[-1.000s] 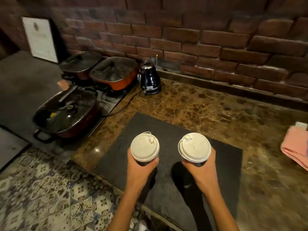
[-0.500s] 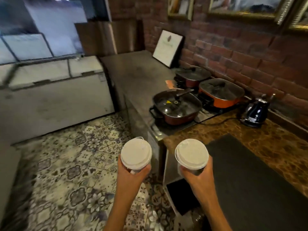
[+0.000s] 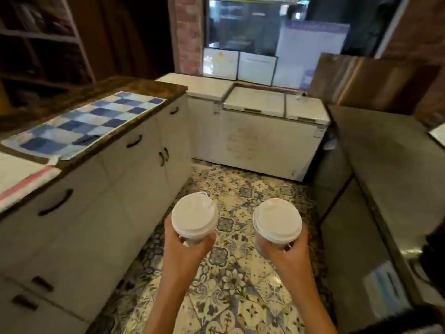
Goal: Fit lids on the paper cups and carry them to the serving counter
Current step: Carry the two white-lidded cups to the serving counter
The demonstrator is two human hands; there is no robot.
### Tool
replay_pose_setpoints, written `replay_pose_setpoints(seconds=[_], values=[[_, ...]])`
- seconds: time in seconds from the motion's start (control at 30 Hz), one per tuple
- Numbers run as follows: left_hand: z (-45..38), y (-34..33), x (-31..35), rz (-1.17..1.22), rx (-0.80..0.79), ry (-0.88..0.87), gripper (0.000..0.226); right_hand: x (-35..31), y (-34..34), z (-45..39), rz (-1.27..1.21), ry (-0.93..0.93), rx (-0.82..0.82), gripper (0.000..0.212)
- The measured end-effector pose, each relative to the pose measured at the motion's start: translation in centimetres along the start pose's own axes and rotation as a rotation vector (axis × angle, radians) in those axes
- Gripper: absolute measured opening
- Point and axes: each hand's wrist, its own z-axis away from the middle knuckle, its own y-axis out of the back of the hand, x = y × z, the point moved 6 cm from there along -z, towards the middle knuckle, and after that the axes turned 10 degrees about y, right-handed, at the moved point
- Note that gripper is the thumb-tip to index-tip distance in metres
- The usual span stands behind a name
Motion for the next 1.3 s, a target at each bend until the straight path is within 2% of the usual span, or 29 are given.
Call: replay_pose_setpoints(seconds=[0.17,0.27,0.57,0.77,0.93,1.1,1.2,1.23,1.27,1.3], values=[[-3.5,11.4,1.2,-0.043,0.26,-0.036,0.084,-1.2,-14.4,-3.4,-0.045,0.013,-0.262,0.085],[-6.2,17.5,1.1,-0.058,0.403,-0.033,0.084,-1.0,-22.8,-5.0,-0.084,0.039,-0.382,0.078],[-15.0,33.3,3.3,-0.051,0.752,0.01,0.078,-1.4,-46.5,-10.2,-0.236,0.079,-0.656,0.081],[-17.1,42.0,5.4,-0.056,0.942,-0.023,0.086,-4.7,-59.7,-10.7,-0.27,0.112,-0.842,0.086],[-17.6,48.8,5.0,0.012,1.062,-0.037,0.082,-6.1,-68.7,-8.7,-0.311,0.06,-0.996,0.091],[-20.1,55.8,3.5,0.071,1.149,-0.052,0.082,-6.5,-77.3,-7.2,-0.31,0.09,-1.05,0.09],[-22.5,60.0,2.9,0.069,1.187,-0.06,0.082,-6.2,-82.6,-7.1,-0.157,0.102,-1.007,0.075],[-23.4,61.4,2.8,0.074,1.193,-0.063,0.081,-6.6,-85.6,-6.2,-0.14,0.078,-1.265,0.063],[-24.3,62.7,2.6,0.082,1.19,-0.061,0.081,-7.5,-87.5,-4.4,-0.22,0.074,-1.722,0.047],[-25.2,63.8,2.5,0.091,1.178,-0.051,0.082,-7.3,-89.3,-4.0,-0.326,0.036,-1.951,0.034]])
